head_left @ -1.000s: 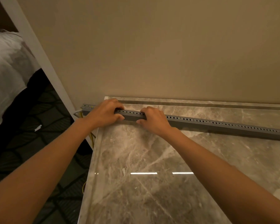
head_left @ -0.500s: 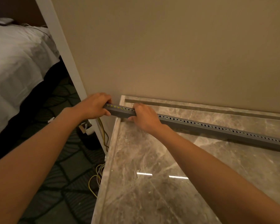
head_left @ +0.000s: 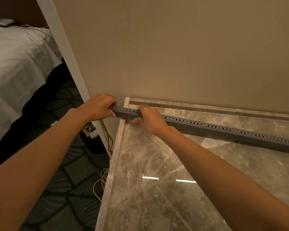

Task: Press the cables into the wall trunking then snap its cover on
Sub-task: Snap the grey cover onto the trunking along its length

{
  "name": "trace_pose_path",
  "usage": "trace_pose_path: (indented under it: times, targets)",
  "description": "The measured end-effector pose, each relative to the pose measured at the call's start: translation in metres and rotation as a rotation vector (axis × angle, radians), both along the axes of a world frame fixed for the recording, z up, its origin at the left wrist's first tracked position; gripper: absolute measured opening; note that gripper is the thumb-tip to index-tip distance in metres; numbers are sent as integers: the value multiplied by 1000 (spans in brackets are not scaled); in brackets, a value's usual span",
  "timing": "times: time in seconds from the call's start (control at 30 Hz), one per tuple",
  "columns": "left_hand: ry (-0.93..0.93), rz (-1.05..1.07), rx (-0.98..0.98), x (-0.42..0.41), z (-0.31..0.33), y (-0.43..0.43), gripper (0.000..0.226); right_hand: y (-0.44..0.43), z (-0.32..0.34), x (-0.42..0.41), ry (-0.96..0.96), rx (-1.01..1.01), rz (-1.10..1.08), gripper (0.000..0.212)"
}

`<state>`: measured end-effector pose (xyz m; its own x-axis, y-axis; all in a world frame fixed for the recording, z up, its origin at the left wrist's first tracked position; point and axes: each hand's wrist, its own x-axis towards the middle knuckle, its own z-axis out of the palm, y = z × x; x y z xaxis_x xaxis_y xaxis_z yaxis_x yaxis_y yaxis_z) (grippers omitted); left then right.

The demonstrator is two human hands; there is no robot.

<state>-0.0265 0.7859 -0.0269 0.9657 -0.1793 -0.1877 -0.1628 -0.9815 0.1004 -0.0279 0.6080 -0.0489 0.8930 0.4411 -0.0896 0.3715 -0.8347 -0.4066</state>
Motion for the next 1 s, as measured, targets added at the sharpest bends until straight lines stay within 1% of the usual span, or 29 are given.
trace_pose_path:
  times: [0.13, 0.27, 0.37, 0.47, 0.6, 0.7, 0.77, 0.9, 1.0]
  targets:
    - [-30, -17, 46, -6, 4, -20, 32, -14, -3, -2, -22, 31, 41, 30]
    - [-65, -119, 74, -6, 9, -68, 44, -55, -4, -7, -50, 60, -35, 37]
    - [-108, -256, 87, -6, 10, -120, 41, -99, -6, -17, -45, 122, -144, 33]
    - [-118, -377, 94, -10, 5, -176, 32, -147, -7, -25, -50, 130, -257, 29]
    - [-140, -478, 91, -13, 2, -250, 27, -217, -7, -35, -94, 67, -392, 27]
    - [-204, -550, 152, -15, -1, -302, 27, -272, -9, -42, -139, 18, -459, 30]
    - [-231, -583, 181, -18, -7, -326, 29, -298, -15, -44, -152, -3, -493, 35]
    - [-243, -608, 182, -26, -18, -383, 35, -358, -28, -56, -128, -108, -564, 42]
    - [-249, -607, 177, -32, -21, -430, 39, -409, -33, -63, -128, -77, -613, 46]
